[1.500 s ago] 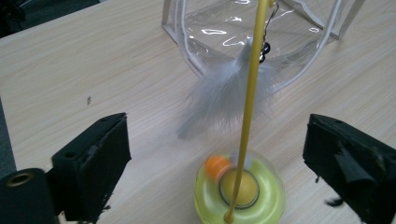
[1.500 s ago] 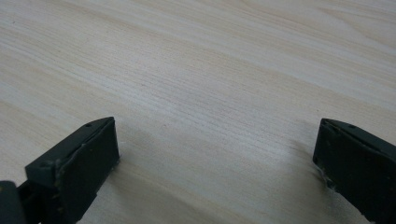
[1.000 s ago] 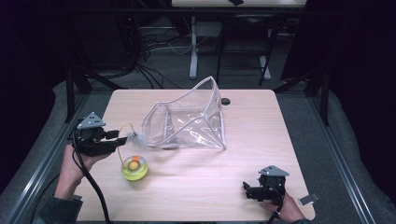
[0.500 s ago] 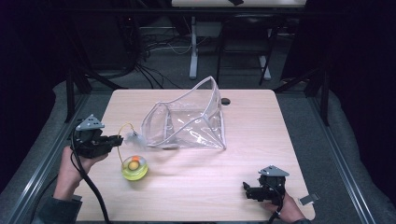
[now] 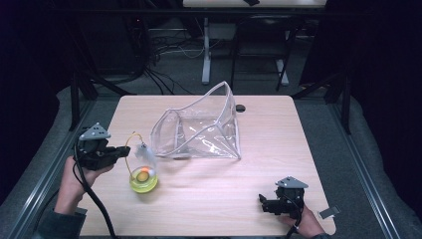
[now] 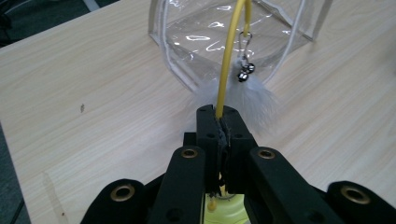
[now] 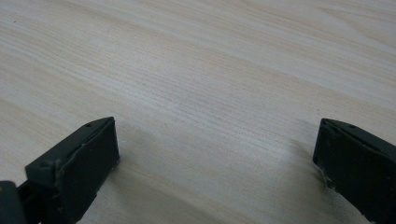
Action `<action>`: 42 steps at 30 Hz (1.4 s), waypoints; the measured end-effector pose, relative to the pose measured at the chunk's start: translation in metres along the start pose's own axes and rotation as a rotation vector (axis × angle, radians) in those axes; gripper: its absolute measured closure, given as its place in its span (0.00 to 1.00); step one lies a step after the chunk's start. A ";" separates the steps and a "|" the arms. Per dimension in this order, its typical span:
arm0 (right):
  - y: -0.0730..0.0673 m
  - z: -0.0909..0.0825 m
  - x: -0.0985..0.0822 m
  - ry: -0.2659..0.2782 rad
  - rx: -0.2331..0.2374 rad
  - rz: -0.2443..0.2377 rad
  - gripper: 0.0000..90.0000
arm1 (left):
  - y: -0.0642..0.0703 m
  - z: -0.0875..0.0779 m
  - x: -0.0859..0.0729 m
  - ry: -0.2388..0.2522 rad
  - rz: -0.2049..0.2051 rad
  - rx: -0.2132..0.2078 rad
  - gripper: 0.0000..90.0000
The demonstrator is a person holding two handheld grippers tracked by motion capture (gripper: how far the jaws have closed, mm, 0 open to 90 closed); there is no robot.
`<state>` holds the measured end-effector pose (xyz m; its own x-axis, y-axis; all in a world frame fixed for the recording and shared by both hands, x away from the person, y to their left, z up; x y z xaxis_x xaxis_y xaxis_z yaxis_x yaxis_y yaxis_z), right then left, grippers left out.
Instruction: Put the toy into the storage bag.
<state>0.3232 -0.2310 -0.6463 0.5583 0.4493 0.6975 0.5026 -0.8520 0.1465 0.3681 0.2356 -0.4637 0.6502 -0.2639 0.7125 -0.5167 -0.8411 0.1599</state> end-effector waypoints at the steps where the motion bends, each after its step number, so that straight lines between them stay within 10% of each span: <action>1: 0.000 0.000 0.000 0.000 0.000 0.000 0.00 | 0.002 -0.001 0.000 -0.004 0.008 -0.004 0.98; 42: 0.000 0.000 0.000 0.000 0.001 -0.001 0.00 | -0.034 -0.037 0.006 -0.059 0.035 0.055 0.98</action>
<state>0.3231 -0.2309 -0.6463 0.5581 0.4500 0.6972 0.5035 -0.8515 0.1465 0.3686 0.2804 -0.4395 0.6647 -0.3195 0.6753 -0.5095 -0.8550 0.0970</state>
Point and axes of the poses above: each handheld gripper's, and its own axes: z roughly forward along the jaws, x roughly out of its top, y roughly to its right, the point moved 8 cm from there along z, roughly forward along the jaws, and after that the axes turned 12 degrees about -z, right-handed, at the moved point
